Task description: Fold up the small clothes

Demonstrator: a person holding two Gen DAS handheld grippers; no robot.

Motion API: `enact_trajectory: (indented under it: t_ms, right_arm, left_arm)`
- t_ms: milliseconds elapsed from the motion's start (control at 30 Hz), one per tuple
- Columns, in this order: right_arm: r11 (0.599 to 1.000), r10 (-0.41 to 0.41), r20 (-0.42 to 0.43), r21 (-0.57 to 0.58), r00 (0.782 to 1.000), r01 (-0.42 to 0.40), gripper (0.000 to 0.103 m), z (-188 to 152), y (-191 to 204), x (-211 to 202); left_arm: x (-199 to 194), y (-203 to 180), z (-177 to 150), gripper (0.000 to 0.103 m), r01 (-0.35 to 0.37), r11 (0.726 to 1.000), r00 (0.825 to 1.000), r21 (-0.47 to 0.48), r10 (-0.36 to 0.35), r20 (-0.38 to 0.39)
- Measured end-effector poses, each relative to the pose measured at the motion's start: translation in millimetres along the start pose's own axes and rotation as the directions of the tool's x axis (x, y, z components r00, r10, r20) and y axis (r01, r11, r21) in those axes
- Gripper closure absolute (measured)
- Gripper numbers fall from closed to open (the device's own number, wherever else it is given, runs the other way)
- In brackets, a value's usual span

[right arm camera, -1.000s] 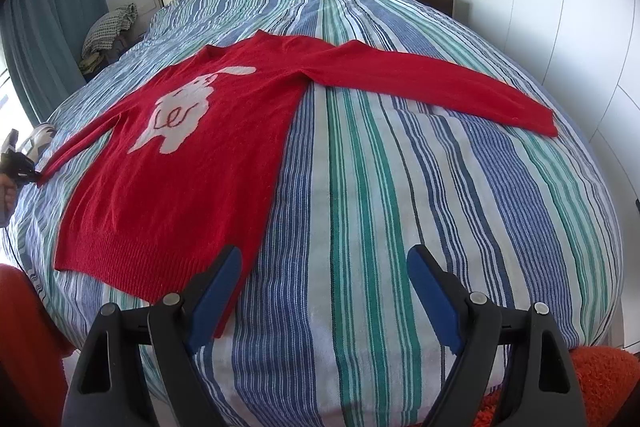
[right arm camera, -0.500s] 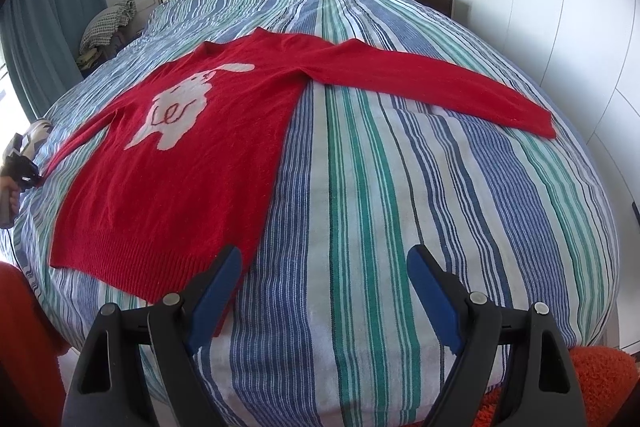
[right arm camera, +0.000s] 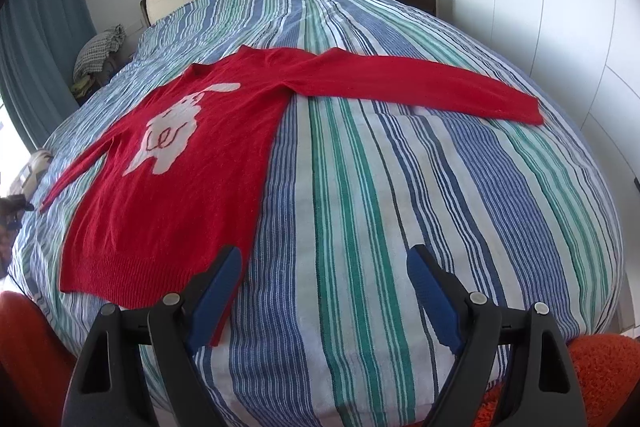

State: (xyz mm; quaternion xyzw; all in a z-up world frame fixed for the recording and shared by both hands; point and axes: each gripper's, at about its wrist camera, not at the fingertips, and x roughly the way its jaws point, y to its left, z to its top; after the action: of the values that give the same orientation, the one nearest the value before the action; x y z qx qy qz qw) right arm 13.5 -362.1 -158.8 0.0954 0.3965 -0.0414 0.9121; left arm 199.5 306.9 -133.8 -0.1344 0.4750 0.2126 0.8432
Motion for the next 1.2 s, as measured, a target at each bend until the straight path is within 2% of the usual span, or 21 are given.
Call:
enact_trajectory:
  t_ms: [67, 133, 333, 500, 667, 833, 1000, 1200]
  right_arm:
    - [1.000, 0.000, 0.002, 0.016, 1.000, 0.000, 0.019, 0.0, -2.8, -0.1]
    - [0.999, 0.001, 0.002, 0.035, 1.000, -0.001, 0.019, -0.3, -6.0, -0.4]
    - [0.996, 0.002, 0.012, 0.086, 1.000, -0.003, 0.019, -1.9, -17.1, -4.1]
    - [0.988, 0.003, 0.011, 0.154, 1.000, -0.005, 0.019, -3.6, -31.1, -4.8]
    - [0.971, 0.010, 0.006, 0.237, 1.000, -0.012, 0.019, -5.4, -46.1, -2.1]
    - [0.961, 0.010, -0.007, 0.277, 1.000, -0.007, 0.019, -7.4, -53.3, 1.2]
    - [0.962, 0.008, -0.013, 0.272, 1.000, -0.004, 0.019, -7.2, -53.0, 2.9]
    - [0.965, 0.005, -0.019, 0.262, 1.000, 0.000, 0.019, -7.8, -50.5, 4.2]
  left_arm:
    - [-19.3, -19.7, -19.9, 0.015, 0.082, 0.996, 0.996, 0.037, -0.082, 0.021]
    - [-33.7, -43.0, -44.2, 0.013, 0.162, 0.982, 0.986, 0.092, -0.164, 0.017]
    - [-40.8, -93.0, -96.9, 0.013, 0.281, 0.947, 0.960, 0.156, -0.276, -0.052]
    - [-29.8, -107.4, -121.4, 0.013, 0.277, 0.943, 0.960, 0.186, -0.265, -0.089]
    - [-30.5, -110.2, -132.2, 0.013, 0.239, 0.938, 0.971, 0.251, -0.228, -0.072]
    - [-24.8, -107.2, -132.9, 0.013, 0.247, 0.939, 0.969, 0.237, -0.234, -0.083]
    - [-19.2, -101.9, -130.5, 0.013, 0.268, 0.943, 0.962, 0.196, -0.253, -0.097]
    - [-19.0, -101.6, -131.9, 0.013, 0.267, 0.942, 0.963, 0.203, -0.251, -0.101]
